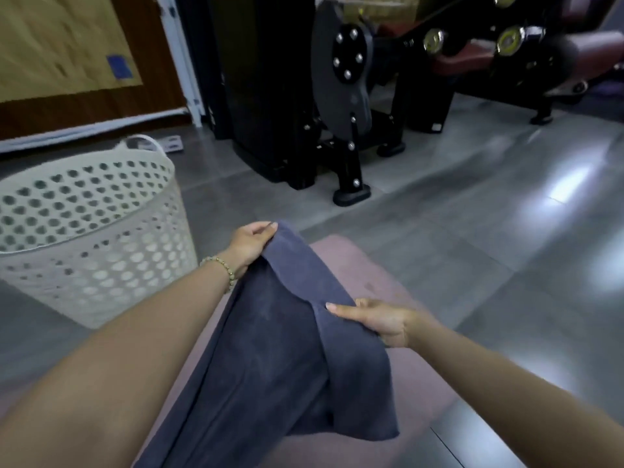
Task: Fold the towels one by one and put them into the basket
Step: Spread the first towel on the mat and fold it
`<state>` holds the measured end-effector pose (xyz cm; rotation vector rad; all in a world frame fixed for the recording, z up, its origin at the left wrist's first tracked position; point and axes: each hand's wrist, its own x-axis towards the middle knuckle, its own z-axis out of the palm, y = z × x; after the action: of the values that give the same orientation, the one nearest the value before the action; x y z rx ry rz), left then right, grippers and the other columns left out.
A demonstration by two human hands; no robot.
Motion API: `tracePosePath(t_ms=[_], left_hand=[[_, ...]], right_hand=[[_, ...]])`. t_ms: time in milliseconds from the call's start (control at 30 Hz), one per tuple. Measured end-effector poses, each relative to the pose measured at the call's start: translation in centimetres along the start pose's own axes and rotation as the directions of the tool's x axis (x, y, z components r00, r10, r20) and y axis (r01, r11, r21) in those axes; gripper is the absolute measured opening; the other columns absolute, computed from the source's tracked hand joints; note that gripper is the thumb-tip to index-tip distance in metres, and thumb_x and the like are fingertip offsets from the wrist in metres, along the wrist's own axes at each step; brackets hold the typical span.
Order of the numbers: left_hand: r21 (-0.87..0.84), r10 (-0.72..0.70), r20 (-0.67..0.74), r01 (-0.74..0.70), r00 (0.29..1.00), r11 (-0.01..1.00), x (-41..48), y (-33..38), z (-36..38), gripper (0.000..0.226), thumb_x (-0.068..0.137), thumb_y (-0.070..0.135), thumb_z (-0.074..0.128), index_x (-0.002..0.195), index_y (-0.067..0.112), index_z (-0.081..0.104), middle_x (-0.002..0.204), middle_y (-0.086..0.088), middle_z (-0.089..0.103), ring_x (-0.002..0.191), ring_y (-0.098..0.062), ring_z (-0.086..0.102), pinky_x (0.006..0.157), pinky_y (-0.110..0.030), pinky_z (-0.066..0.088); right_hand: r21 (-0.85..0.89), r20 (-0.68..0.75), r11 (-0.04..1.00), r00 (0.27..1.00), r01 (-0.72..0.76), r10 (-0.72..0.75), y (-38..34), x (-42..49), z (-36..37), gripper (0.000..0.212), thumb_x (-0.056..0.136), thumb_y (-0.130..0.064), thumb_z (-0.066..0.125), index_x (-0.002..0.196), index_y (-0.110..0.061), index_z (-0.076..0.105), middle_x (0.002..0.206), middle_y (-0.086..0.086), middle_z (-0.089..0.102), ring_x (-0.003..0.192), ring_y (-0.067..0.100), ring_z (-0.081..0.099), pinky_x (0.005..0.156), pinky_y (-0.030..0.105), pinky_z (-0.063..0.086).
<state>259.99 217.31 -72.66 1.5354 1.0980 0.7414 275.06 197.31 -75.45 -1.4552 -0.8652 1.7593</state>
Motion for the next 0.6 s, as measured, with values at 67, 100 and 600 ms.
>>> tracePosePath(t_ms=[67, 100, 600], left_hand=[[0.099, 0.012, -0.022, -0.010, 1.000, 0.995, 2.8, -3.8, 3.4, 0.026, 0.092, 0.015, 0.059, 0.110, -0.003, 0.065, 0.100, -0.005, 0.061, 0.076, -0.007, 0.053, 0.061, 0.001, 0.040], [0.152, 0.013, -0.020, -0.010, 1.000, 0.988, 4.2, -5.8, 4.9, 0.024, 0.091, 0.013, 0.060, 0.108, -0.004, 0.067, 0.100, -0.005, 0.062, 0.077, -0.008, 0.054, 0.062, 0.000, 0.040], [0.446, -0.209, 0.214, 0.095, 0.954, 0.890, 12.7, -23.1, 16.8, 0.067, 0.095, 0.020, 0.053, 0.149, 0.005, 0.015, 0.150, -0.012, 0.026, 0.139, -0.021, 0.029, 0.111, -0.023, 0.020]], right_hand=[[0.046, -0.058, 0.998, 0.997, -0.044, 0.047, 3.2, 2.4, -3.1, 0.066, 0.053, -0.052, 0.081, 0.103, -0.011, 0.070, 0.111, 0.007, 0.071, 0.103, 0.020, 0.067, 0.091, 0.032, 0.052], [0.063, -0.084, 0.996, 0.994, -0.068, 0.073, 4.5, 3.6, -4.5, 0.063, 0.056, -0.050, 0.078, 0.104, -0.010, 0.070, 0.111, 0.007, 0.071, 0.104, 0.020, 0.067, 0.091, 0.032, 0.052], [0.288, -0.353, 0.957, 0.932, 0.020, 0.086, 17.3, 18.6, -15.6, 0.023, 0.091, -0.028, 0.060, 0.090, -0.008, 0.071, 0.092, 0.005, 0.071, 0.088, 0.020, 0.065, 0.081, 0.030, 0.054]])
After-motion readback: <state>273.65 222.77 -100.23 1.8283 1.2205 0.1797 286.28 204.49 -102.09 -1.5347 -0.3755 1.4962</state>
